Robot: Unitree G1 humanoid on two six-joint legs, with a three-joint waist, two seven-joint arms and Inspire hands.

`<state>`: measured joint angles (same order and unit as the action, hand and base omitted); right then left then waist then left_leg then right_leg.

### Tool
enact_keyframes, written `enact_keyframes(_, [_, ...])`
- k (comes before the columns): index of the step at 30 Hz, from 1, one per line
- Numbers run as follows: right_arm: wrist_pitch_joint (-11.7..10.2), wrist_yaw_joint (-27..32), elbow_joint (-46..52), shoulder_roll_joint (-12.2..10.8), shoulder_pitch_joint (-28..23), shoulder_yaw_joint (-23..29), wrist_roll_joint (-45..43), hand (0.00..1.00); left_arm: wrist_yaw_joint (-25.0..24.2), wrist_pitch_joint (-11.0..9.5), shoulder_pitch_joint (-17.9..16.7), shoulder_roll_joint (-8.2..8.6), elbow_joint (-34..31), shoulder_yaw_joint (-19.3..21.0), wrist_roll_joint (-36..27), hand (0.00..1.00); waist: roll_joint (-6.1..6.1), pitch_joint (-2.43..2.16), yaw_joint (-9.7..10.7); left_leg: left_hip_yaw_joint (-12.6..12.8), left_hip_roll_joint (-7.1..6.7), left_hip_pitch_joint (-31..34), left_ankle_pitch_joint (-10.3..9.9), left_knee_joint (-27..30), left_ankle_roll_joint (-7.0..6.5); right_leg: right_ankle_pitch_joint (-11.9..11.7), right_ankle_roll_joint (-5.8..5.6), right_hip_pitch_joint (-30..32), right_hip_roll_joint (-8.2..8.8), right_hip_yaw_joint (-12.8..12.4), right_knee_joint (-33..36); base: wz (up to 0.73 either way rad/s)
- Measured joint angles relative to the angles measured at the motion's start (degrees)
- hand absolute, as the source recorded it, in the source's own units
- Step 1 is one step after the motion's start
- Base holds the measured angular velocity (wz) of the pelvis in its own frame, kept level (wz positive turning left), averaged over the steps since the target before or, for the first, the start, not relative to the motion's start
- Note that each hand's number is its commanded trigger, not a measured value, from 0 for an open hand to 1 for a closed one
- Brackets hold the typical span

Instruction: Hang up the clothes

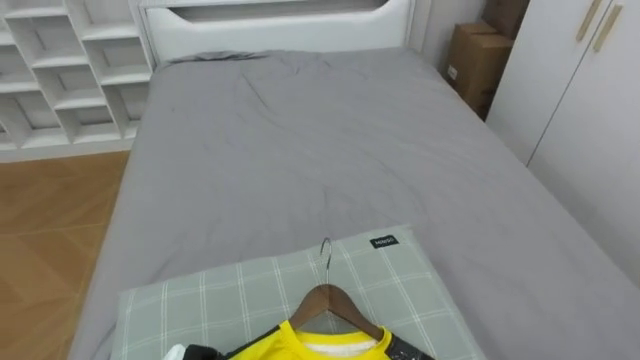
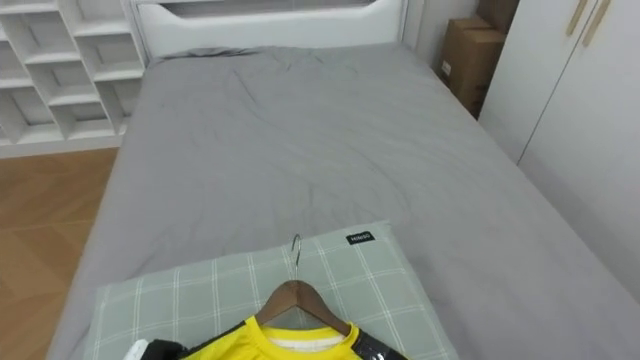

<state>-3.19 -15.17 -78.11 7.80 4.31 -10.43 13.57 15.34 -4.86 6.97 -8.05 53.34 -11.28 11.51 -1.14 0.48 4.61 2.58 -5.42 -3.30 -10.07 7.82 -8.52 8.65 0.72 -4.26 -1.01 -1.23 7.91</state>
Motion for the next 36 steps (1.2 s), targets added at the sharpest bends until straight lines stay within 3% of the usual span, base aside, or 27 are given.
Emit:
enact_keyframes(4, [-0.04, 0.05, 0.03, 0.28, -0.48, 1.23, -0.15, 0.00, -0.69, -0.08, -0.33, -0.13, -0.22, 0.52, -2.70, 1.00, 0.34, -0.02, 0.01, -0.16, 0.00, -0.46, 0.00, -0.01, 0.00, 0.01, 0.00, -0.57, -0.06, 0.05, -0.18, 0.01])
enact_keyframes(6, [-0.46, 0.12, 0.06, 0.30, -1.21, 3.53, -0.36, 0.00, -0.80, -0.09, -0.89, -0.09, -1.22, 2.28, -2.86, 1.00, 1.02, -0.06, -0.02, -0.20, 0.02, -0.49, 0.00, -0.05, 0.01, 0.03, 0.00, -0.53, 0.00, 0.03, -0.21, 0.00])
enact_keyframes(16, [-1.01, 1.89, 0.09, 2.54, -2.65, 8.07, -1.95, 0.00, -0.87, -0.10, -1.52, -1.19, -1.71, 3.42, -3.02, 1.00, 3.45, 0.02, 0.14, -0.13, 0.00, -1.96, -0.01, -0.05, 0.02, 0.02, 0.03, -1.53, -0.11, -0.16, 0.05, 0.00])
enact_keyframes(22, [-1.03, 4.80, 0.12, 3.86, -2.59, 10.97, -8.44, 0.00, -1.38, -0.24, -1.53, -1.48, -1.68, 4.70, -2.64, 1.00, 3.67, -0.04, -0.06, -0.11, -0.06, -2.32, -0.02, 0.03, -0.01, -0.01, 0.03, -1.85, -0.14, -0.25, 0.13, 0.00])
enact_keyframes(25, [-1.03, 5.65, 0.53, 4.86, -1.95, 11.78, -12.13, 0.00, -1.40, -0.29, -1.53, -1.50, -1.70, 4.87, -1.79, 1.00, 3.70, -0.06, -0.10, -0.13, -0.05, -2.22, -0.02, 0.01, -0.01, 0.00, 0.03, -1.71, -0.21, -0.18, 0.20, 0.00])
enact_keyframes(31, [-2.16, 9.87, 1.55, 9.30, 2.45, 12.92, -17.28, 0.00, -1.31, -0.72, -1.54, -2.46, -4.24, 4.71, -1.84, 1.00, 4.12, -0.14, 0.03, -0.31, -0.08, -1.92, -0.01, 0.04, -0.01, 0.00, 0.03, -1.49, -0.18, 0.10, 0.15, 0.01])
enact_keyframes(36, [-3.77, 12.45, 4.30, 10.13, 5.53, 12.94, -19.55, 0.00, -1.15, -2.26, -1.43, -3.42, -4.92, 4.36, -1.78, 1.00, 4.88, -0.13, 0.06, -1.01, -0.10, -0.98, -0.01, 0.92, 0.00, 0.00, 0.03, -1.27, 0.15, 1.13, 0.07, 0.08])
